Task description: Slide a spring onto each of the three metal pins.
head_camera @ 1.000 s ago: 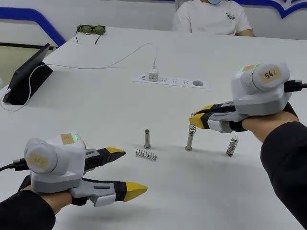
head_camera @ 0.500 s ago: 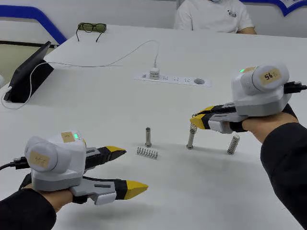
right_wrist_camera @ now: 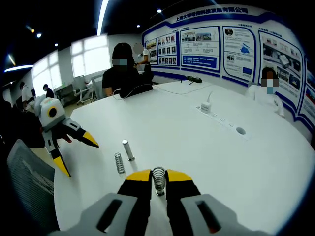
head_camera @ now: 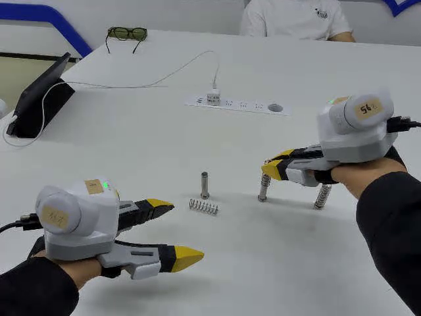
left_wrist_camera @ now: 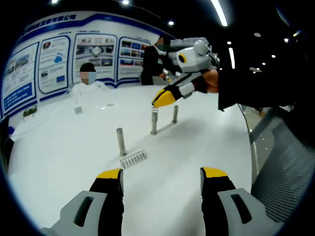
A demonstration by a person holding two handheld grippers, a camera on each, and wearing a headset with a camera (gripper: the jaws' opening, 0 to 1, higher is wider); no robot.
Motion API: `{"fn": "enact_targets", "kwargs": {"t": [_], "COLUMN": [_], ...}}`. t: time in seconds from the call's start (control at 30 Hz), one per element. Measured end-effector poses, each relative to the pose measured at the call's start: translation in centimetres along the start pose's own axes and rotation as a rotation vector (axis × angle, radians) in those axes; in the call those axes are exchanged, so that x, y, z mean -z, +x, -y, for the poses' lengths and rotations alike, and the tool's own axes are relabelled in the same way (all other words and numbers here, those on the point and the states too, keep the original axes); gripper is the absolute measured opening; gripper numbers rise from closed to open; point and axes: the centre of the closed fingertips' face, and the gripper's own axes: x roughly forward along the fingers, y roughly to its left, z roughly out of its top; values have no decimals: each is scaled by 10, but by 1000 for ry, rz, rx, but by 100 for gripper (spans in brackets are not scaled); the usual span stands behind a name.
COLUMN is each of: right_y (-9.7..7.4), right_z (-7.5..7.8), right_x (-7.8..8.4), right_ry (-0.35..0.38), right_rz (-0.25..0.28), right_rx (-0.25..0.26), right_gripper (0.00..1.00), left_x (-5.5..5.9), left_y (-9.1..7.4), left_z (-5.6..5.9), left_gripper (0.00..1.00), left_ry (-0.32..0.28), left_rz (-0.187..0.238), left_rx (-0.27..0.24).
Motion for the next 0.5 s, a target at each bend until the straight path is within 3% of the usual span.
{"fn": "enact_targets", "kwargs": {"t": [0.5], "right_y": [9], "right_z": [-1], "right_x": [15], "right_ry": [1], "right_rz": [-43], "right_rx": [-4], "right_gripper": [12], "left_x": [1], "left_y": [0], "left_z": [1], "left_gripper": [64], "left_ry": [-3], "left_rz": [-1], "left_rx": [0]}}
